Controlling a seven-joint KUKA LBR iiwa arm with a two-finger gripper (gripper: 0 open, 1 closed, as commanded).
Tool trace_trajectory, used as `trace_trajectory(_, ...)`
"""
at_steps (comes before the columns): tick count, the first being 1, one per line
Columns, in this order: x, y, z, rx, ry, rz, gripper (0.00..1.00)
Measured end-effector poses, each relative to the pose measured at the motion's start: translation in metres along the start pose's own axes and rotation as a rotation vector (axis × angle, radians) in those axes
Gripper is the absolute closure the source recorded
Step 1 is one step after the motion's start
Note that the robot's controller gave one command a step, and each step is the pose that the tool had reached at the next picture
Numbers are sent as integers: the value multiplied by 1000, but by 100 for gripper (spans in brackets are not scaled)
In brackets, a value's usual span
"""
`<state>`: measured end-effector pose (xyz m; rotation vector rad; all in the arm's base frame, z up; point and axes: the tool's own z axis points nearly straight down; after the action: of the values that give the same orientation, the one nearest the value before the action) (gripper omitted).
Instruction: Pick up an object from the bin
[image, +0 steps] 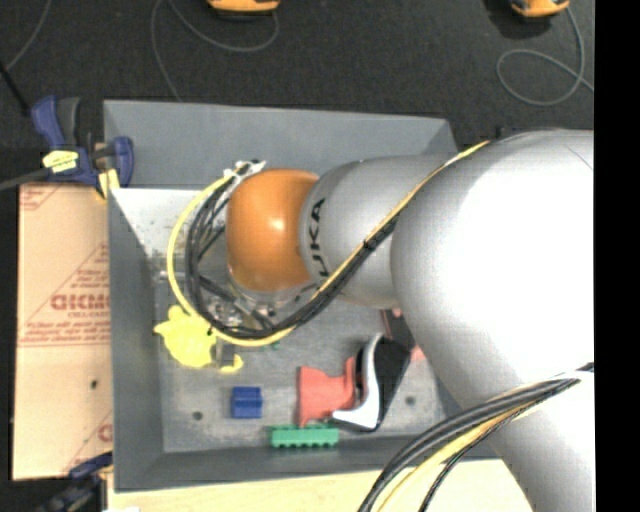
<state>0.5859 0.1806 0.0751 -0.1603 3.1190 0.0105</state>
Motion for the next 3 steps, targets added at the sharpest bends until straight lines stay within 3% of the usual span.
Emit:
trace_trajectory(2, 3, -1, -17, 3, 11, 1, 100)
trace_trajectory(3, 2, -1, -39, 2, 6, 1, 100)
